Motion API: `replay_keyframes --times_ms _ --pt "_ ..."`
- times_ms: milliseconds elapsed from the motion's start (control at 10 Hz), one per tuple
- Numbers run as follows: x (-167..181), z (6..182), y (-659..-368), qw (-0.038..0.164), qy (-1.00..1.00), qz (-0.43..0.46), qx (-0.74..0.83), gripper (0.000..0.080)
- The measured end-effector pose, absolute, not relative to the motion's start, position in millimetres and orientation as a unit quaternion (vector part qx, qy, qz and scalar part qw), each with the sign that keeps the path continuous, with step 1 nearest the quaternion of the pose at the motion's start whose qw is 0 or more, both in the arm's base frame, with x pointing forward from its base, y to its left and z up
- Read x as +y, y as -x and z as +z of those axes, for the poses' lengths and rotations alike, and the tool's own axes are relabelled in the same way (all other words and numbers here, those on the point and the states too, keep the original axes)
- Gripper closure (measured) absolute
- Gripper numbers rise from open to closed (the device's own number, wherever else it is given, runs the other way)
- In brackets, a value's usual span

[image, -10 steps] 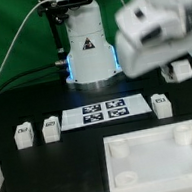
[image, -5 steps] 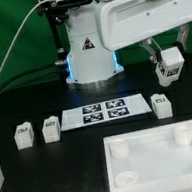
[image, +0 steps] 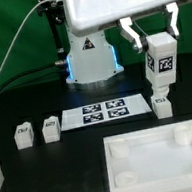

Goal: Assemble one leg

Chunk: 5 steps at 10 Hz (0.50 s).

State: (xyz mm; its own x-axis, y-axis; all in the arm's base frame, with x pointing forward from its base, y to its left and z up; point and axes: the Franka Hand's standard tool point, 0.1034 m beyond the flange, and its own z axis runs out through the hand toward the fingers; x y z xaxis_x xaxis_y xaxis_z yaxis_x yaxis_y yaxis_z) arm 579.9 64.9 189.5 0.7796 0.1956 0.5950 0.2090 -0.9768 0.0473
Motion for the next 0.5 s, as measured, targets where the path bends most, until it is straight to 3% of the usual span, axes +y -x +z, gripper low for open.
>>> replay_keyframes --times_ms 100,300,500 --pt "57 187.4 -581 -0.002 0.93 -0.353 -0.103 0.0506" --pt "53 166.7 -574 0.001 0.936 -0.334 -0.111 0.0506" --pt "55 166.6 -574 0.004 0.939 -0.324 -0.113 0.0506"
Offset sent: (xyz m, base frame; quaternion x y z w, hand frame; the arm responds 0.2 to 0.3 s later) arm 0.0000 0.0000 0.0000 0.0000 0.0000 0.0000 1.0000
